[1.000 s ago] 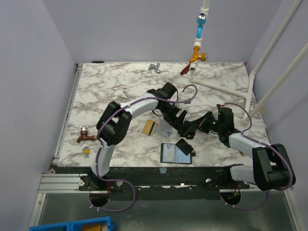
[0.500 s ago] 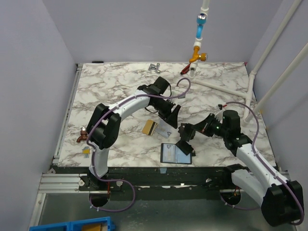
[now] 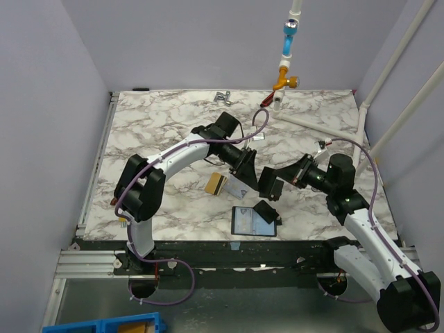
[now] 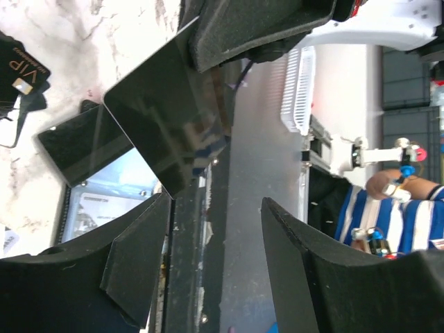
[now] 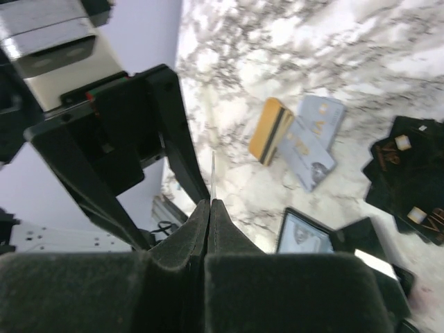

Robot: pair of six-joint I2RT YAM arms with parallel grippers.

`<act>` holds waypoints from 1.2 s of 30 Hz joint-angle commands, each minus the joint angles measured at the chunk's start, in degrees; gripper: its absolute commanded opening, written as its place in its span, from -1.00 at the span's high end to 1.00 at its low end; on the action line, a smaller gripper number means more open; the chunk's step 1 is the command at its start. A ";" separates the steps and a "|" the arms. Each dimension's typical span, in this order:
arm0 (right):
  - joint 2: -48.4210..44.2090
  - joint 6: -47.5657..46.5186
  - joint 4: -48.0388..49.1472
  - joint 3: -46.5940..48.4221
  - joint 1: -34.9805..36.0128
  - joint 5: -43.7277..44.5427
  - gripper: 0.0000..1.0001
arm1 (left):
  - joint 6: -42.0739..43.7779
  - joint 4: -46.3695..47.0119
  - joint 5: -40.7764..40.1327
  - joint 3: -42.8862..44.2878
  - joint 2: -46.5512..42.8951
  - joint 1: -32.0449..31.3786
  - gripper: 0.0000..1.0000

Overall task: Put the credit cards into the card holder
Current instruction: Pick up the credit card from the center of the board.

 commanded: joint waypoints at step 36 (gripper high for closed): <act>4.11 13.60 29.09 -4.85 0.17 -13.09 0.74 | -29.61 36.78 15.31 -11.78 -8.92 4.97 1.00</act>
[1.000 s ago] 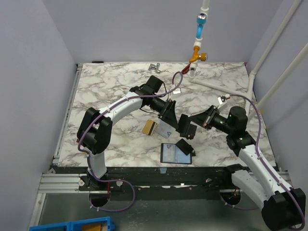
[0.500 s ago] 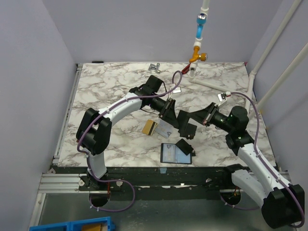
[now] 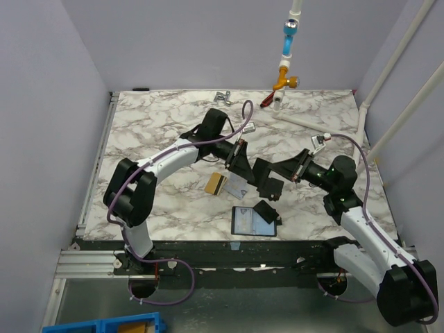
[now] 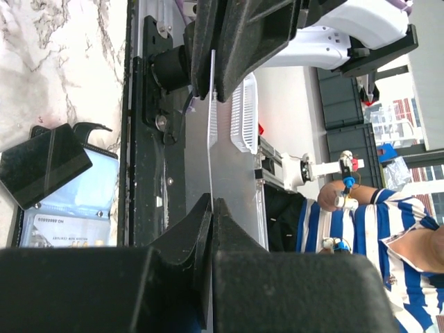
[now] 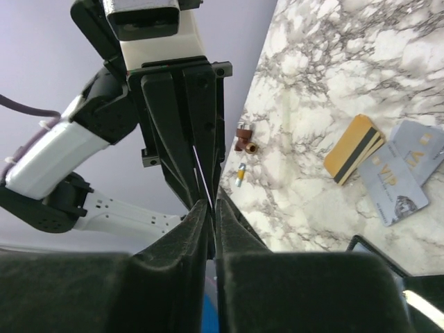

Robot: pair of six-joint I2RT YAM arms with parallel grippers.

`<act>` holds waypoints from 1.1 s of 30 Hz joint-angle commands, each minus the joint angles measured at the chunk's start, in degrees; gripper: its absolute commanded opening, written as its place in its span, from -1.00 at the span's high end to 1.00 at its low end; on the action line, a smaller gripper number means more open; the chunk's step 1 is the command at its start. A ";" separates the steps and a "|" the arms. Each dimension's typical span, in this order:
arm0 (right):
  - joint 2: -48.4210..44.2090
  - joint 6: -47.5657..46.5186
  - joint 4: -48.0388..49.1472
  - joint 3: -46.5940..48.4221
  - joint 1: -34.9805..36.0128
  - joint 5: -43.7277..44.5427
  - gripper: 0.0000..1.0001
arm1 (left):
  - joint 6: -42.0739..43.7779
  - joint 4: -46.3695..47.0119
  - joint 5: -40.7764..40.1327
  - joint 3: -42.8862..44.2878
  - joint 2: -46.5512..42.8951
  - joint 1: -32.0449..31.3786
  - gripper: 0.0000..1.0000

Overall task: Put the credit cards into the card holder
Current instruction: Pick up the credit card from the center of the board.

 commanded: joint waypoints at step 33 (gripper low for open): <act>6.87 7.75 15.74 2.36 4.52 -4.26 0.39 | -26.96 32.19 2.24 -7.81 -4.36 2.62 1.00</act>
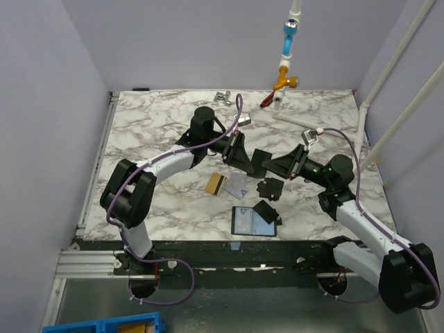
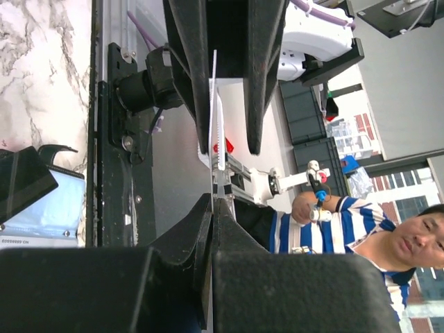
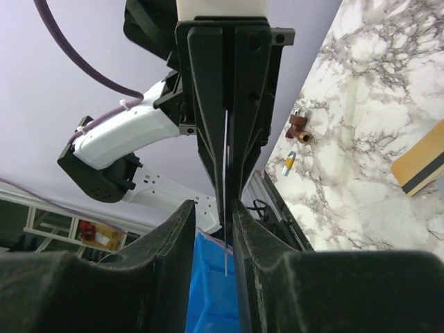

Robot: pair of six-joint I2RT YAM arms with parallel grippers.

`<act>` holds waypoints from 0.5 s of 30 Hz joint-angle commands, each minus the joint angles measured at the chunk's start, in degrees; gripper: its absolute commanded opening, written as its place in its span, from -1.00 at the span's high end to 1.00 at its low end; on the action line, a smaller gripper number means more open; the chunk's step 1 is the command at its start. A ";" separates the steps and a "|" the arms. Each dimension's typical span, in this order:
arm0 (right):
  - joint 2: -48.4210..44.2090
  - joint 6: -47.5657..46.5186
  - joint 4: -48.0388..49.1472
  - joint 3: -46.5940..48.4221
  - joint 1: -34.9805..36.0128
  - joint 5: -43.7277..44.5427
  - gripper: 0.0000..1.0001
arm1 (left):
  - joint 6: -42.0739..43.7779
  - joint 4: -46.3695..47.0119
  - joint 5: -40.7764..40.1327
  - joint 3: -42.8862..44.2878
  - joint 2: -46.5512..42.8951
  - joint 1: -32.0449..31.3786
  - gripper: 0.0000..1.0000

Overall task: Put the credit cards into the card holder
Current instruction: Pick up the credit card from the center of the board.

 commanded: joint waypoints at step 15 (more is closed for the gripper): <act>-1.85 -25.20 -41.81 12.34 2.25 10.55 0.99 | 48.57 -58.62 -24.17 11.44 -12.01 0.76 -0.97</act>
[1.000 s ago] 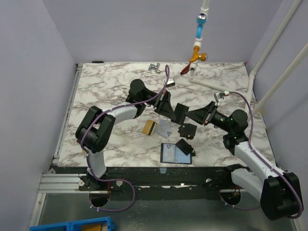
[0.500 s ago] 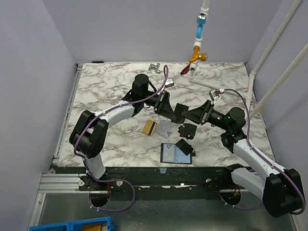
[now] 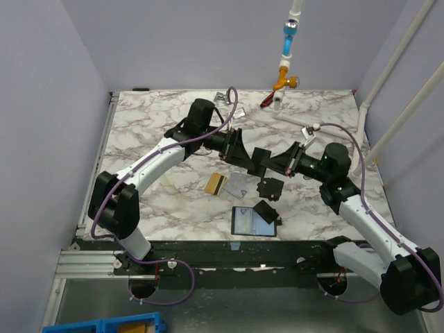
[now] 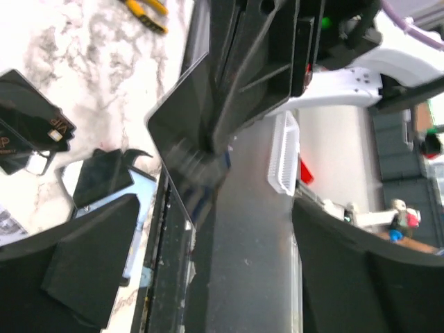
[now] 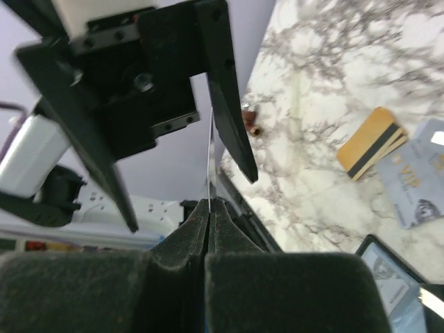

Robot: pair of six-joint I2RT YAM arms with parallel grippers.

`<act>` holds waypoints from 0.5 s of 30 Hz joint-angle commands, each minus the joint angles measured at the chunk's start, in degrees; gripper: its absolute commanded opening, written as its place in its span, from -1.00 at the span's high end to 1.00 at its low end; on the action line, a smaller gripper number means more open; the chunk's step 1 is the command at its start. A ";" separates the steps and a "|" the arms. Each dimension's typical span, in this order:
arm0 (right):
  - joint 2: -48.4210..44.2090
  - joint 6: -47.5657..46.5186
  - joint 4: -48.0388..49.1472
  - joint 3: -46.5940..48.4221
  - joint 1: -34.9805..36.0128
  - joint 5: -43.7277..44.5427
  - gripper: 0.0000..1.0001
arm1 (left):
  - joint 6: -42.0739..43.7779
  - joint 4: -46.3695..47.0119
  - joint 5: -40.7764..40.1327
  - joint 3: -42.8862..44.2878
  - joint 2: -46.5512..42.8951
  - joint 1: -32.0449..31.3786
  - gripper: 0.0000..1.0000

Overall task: Put the credit cards into the card holder
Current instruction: Pick up the credit card from the center of the board, then turn over the card slot in the card holder.

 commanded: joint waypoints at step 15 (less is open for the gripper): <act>3.87 -18.85 -61.63 14.44 27.86 46.46 0.99 | 13.18 -11.39 -23.40 -10.21 -15.84 8.53 -0.97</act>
